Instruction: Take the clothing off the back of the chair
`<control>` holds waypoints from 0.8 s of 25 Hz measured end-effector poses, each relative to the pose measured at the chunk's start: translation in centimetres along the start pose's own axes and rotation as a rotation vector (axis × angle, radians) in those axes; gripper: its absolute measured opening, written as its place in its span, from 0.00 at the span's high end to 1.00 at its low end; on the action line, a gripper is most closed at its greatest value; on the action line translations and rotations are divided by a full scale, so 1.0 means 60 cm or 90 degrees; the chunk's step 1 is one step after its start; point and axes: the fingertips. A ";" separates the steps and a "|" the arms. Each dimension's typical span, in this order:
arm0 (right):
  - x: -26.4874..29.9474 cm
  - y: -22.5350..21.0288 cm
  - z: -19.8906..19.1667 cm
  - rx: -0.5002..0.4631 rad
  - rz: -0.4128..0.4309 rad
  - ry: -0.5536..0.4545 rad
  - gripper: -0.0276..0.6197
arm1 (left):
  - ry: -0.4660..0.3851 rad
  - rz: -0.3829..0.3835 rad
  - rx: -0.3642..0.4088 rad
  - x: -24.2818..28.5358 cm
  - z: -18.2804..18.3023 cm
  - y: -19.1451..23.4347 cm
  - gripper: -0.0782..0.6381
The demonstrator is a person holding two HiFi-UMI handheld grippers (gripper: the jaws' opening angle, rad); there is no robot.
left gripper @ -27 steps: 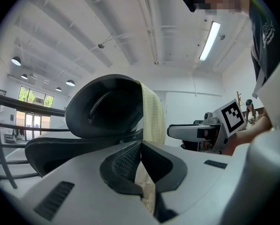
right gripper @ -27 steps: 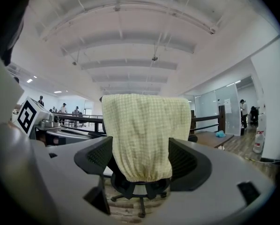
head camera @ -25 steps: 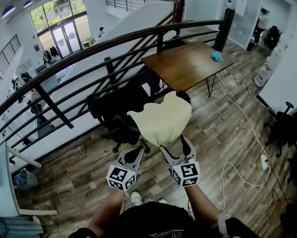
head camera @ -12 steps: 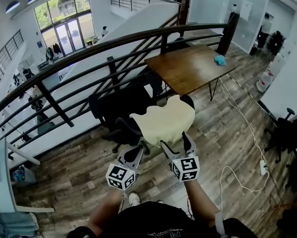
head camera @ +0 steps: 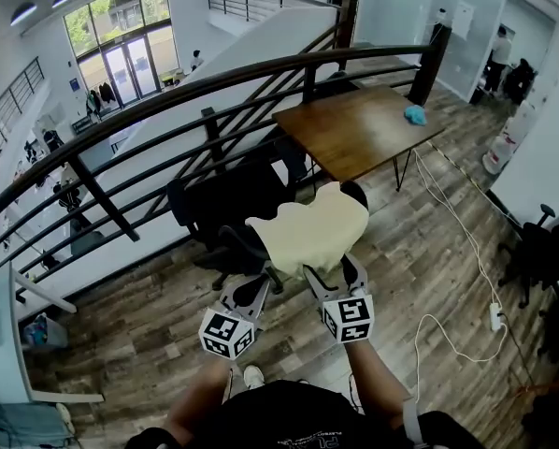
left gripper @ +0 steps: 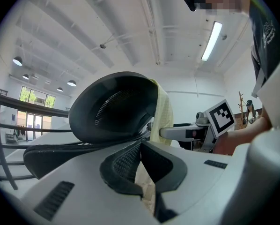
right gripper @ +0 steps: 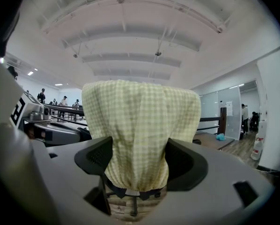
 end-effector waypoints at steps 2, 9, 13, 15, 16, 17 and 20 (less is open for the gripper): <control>-0.005 0.001 0.002 -0.002 -0.008 -0.005 0.48 | 0.001 -0.002 0.000 0.000 -0.001 0.001 0.87; -0.032 -0.008 0.016 -0.001 -0.043 -0.033 0.79 | 0.003 -0.014 0.003 0.001 -0.001 -0.013 0.87; -0.045 -0.008 0.018 0.003 -0.053 -0.040 0.87 | 0.004 -0.019 0.005 -0.003 -0.003 -0.020 0.87; -0.052 -0.006 0.018 0.005 -0.055 -0.040 0.87 | 0.003 -0.020 0.005 -0.009 -0.004 -0.023 0.87; -0.055 -0.005 0.018 0.008 -0.055 -0.040 0.88 | 0.002 -0.019 0.005 -0.011 -0.005 -0.024 0.87; -0.057 -0.005 0.017 0.012 -0.054 -0.040 0.88 | 0.002 -0.019 0.005 -0.014 -0.007 -0.025 0.87; -0.064 -0.005 0.016 0.022 -0.055 -0.039 0.88 | 0.005 -0.019 0.004 -0.019 -0.011 -0.029 0.87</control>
Point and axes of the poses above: the fingertips, and each gripper's own axes: x forward along the fingers, y to its left, z out of its top, and after that the axes turned 13 degrees about y, right-handed
